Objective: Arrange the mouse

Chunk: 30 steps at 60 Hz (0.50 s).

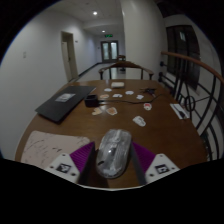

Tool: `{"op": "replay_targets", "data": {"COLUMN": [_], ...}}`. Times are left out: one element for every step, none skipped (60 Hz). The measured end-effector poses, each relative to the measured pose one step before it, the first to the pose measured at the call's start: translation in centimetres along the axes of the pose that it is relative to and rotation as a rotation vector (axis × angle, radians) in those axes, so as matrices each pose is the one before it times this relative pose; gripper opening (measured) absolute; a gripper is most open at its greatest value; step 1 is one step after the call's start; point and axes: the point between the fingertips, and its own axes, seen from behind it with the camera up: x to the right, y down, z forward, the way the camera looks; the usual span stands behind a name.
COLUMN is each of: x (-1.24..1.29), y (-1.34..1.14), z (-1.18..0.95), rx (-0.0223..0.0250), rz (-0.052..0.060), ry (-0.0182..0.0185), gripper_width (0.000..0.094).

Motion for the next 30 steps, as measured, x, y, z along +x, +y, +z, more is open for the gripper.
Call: {"op": "replay_targets", "data": {"x": [2.139,0.009,0.467,0.542,0.518,0.531,0.377,0.37,0.44,0.38,1.325,-0.586,0.479,0.428,0.369,0.352,0.237,0.139,0.111,-0.014,0.429,-1.139,-0.271,-0.14,-0.286,-0.525,-0.672,-0.2,-1.819,-0.751], "y": [0.379,-0.389,-0.269,-0.071,-0.046,-0.078,-0.025,-0.091,-0.068,-0.028,0.244,-0.215,-0.121,-0.055,-0.036,-0.11,-0.228,-0.444,-0.624,-0.843,-0.891,-0.539,-1.057,-1.098,-1.155,-1.153,-1.137,-0.947,-0.18,-0.719], "z": [-0.758,-0.216,-0.267,-0.204,-0.217,-0.202,-0.287,-0.29,-0.272,-0.308,-0.664,0.174,-0.374,-0.397,-0.474,-0.612,-0.743,-0.872,-0.937,-0.909,-1.407,-0.064,-1.058,-1.095,-1.185,-1.193,-1.061,-0.788,0.028,-0.779], "rx": [0.00009,0.00172,0.00561,0.00345,0.00312,0.00266,-0.00038,0.00072,-0.0004,-0.0001,0.00062,0.00063,0.00141,-0.00062,-0.00307,-0.00275,-0.00012,0.0044,0.01142,0.01813,0.02075,0.02059,0.01967,0.01838,0.01887,0.02126,0.02211,0.02029,0.01563,0.00946], "rz": [-0.0049,-0.0047,0.0087,0.0054,0.0083,0.0077,0.0046,0.0042,0.0038,0.0038,0.0068,0.0029,0.005,0.0049,0.0052,0.0074,0.0098,0.0091,0.0042,-0.0013,-0.001,-0.0082,-0.0094,-0.011,-0.0106,-0.0089,-0.008,-0.0041,-0.0052,-0.0033], "ry": [0.02095,0.01439,0.00711,0.00609,0.00356,0.00302,0.00112,-0.00004,-0.00048,-0.00135,-0.00575,-0.00193,-0.00289,-0.0029,-0.00376,-0.00554,-0.00791,-0.00946,-0.00939,-0.00763,-0.00511,0.00184,0.00187,0.00091,-0.00279,-0.00843,-0.01382,-0.01796,-0.01589,-0.01519], "gripper_width": [0.0655,0.0582,0.0583,0.0538,0.0524,0.05,0.0473,0.0459,0.0434,0.0422,0.039,0.0379,0.037,0.0364,0.0363,0.0362,0.0362,0.0362,0.0362,0.0363,0.0361,0.0362,0.0361,0.0362,0.0363,0.0361,0.0363,0.0364,0.0362,0.0361]}}
